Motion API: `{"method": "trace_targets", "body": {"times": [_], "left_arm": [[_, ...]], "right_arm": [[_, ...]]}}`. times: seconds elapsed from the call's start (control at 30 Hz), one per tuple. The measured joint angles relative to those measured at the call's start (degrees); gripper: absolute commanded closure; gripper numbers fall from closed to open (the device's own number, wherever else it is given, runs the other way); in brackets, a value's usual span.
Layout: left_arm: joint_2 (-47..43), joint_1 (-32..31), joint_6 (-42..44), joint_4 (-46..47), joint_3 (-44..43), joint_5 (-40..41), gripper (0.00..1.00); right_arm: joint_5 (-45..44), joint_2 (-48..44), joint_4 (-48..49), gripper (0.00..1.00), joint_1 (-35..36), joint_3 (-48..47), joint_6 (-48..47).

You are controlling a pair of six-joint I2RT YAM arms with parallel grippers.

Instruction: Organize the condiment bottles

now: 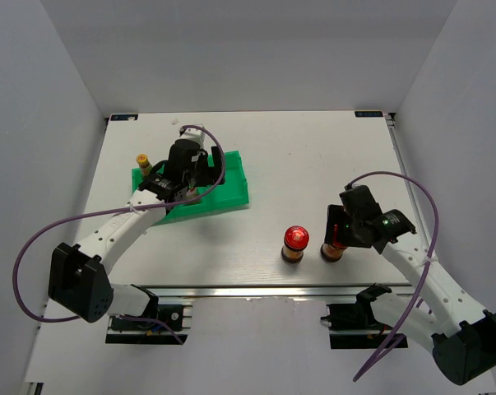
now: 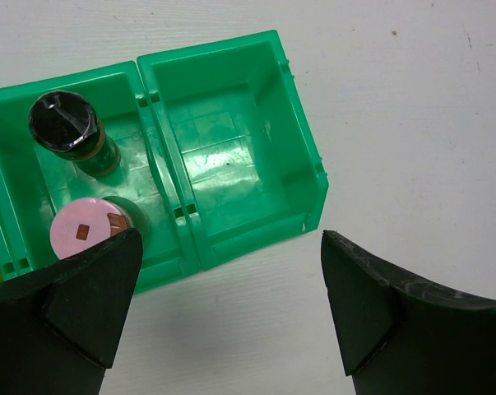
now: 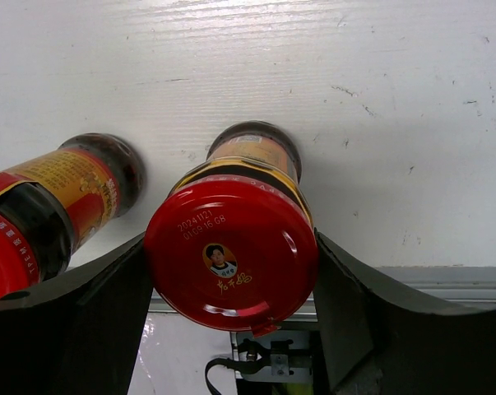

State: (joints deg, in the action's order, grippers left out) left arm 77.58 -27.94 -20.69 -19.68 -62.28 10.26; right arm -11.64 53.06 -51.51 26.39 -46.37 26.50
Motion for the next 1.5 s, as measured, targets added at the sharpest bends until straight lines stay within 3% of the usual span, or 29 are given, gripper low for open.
{"method": "trace_targets", "body": {"times": [0.07, 0.27, 0.6, 0.93, 1.33, 1.5], "left_arm": [[0.0, 0.0, 0.1, 0.0, 0.0, 0.0, 0.02], [0.0, 0.0, 0.2, 0.0, 0.1, 0.0, 0.02], [-1.3, 0.0, 0.7, 0.4, 3.1, -0.1, 0.02], [-6.3, 1.5, -2.5, -1.1, 4.4, 7.0, 0.02], [-12.3, 7.0, -6.4, -3.3, 7.2, 12.4, 0.02], [-12.3, 7.8, -7.0, -4.0, 7.7, 13.0, 0.02]], "right_arm": [[-0.1, 0.0, 0.0, 0.69, 0.0, 0.0, 0.0], [-1.3, 0.3, -0.6, 0.78, 0.0, -1.6, -0.5], [-0.4, 10.1, 5.3, 0.82, 0.0, -13.2, -5.0], [6.9, 27.4, 13.6, 0.85, 2.9, -34.0, -11.6], [9.9, 57.4, 11.5, 0.86, 14.1, -71.0, -17.0], [8.6, 64.4, 12.9, 0.87, 17.5, -78.3, -18.4]]}}
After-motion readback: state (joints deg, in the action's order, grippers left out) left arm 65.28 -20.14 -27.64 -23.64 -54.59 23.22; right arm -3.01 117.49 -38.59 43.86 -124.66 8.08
